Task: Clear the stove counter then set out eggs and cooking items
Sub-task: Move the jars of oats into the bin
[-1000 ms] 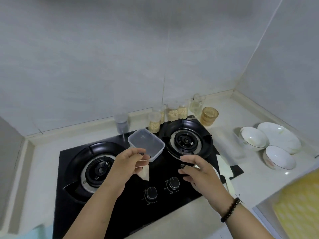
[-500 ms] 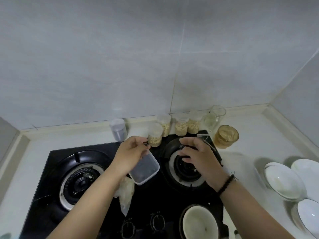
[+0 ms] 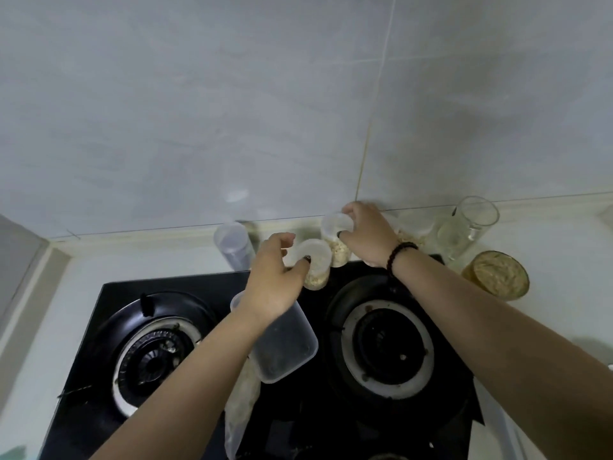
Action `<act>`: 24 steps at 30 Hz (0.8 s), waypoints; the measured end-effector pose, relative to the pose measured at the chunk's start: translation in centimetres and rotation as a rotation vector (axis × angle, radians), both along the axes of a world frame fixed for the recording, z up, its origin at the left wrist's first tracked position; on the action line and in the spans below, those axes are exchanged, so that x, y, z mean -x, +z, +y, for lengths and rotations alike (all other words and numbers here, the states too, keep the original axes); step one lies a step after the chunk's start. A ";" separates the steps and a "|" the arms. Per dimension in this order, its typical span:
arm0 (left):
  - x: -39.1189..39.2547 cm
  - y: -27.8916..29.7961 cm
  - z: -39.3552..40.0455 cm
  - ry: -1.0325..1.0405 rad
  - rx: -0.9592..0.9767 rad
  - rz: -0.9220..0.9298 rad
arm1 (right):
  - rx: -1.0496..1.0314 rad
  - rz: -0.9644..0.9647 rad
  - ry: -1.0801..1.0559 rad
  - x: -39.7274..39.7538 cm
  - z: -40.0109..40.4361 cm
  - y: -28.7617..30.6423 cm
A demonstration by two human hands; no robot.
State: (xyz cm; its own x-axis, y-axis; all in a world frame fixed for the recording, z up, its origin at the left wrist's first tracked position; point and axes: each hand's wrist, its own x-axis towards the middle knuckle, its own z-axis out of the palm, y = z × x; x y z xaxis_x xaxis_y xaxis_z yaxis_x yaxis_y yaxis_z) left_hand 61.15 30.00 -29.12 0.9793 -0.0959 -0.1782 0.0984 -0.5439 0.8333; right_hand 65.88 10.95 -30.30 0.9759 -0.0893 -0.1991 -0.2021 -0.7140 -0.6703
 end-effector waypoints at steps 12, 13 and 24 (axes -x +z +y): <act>-1.9 -3.7 -2.1 -0.172 -0.106 0.113 | -0.018 0.078 0.068 -2.1 0.3 -3.9; -2.0 -4.0 -2.1 -0.154 -0.080 0.102 | -0.036 0.069 0.051 -2.1 0.4 -4.1; 2.5 0.7 -0.2 0.048 0.051 -0.074 | -0.240 -0.165 -0.155 3.1 0.3 -0.9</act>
State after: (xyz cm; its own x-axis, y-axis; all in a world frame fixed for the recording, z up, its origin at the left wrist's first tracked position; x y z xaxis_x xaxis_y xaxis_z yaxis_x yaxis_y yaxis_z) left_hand 58.69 29.81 -28.46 0.9933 -0.0557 -0.1015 0.0607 -0.4966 0.8659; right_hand 62.74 11.28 -31.19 0.9751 -0.2092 -0.0732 -0.1711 -0.5004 -0.8487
